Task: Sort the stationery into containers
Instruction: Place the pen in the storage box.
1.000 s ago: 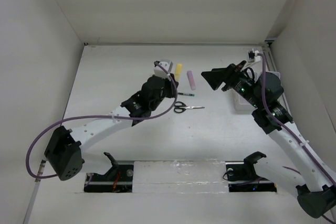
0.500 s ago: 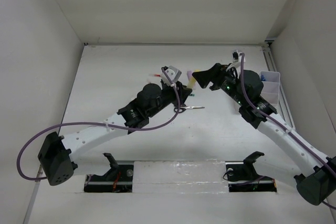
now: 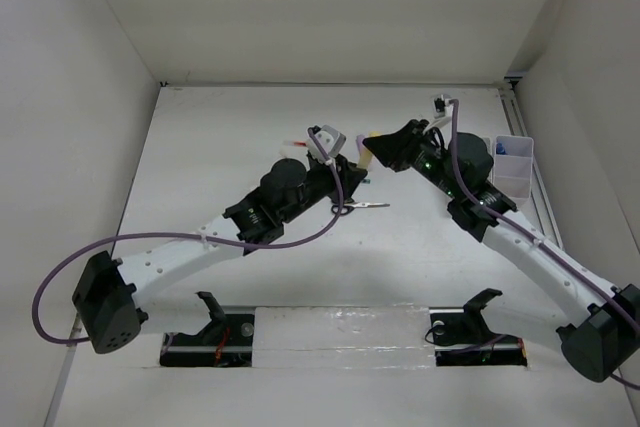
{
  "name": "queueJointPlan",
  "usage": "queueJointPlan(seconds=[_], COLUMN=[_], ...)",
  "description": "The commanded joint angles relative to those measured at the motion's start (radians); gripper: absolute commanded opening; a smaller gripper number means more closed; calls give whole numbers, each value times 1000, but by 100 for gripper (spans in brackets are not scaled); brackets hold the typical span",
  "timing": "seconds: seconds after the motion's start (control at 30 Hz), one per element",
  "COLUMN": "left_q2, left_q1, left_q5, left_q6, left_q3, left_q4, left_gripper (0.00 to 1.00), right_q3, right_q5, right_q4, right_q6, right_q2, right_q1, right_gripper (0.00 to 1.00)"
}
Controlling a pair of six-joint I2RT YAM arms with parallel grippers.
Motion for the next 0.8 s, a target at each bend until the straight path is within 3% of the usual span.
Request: queueJointPlan(seconds=[0.0,0.07,0.1,0.17,0.2,0.3,0.5,0.67,0.77], left_q2=[14,24,24,24,15,5,-24,-33,-45], left_q1=[0,0,0,0,0,0,0,0,0], left_q5=[-39,-73,-104,-113,-142,-187,-328,-268,-248], left_q6=[1,-11,-23,-23,-23,-43,-135,-186,-195], left_q3=[49,62,62,62,62,52,52,33,3], left_q4=[44,28,13,13,13,-38,-223,-263,-272], left_gripper=[0,4,43,90,100,100,100,100,100], right_q3=[14,24,24,47,47,75,86,51,5], right_q5=[-69,-56,-31,-21,-10,92,465,326,157], right_q4=[76,76,65,65,33,-10,-111,-20,63], right_q6=[11,0,-9,-38,-75,-170,-289,-338,-351], right_q2=[10,10,10,20,20,30,30,62,83], right_q1=[6,6,6,-40,-58,-142,-317,-529,-655], right_gripper=[0,0,0,0,0,0,0,0,0])
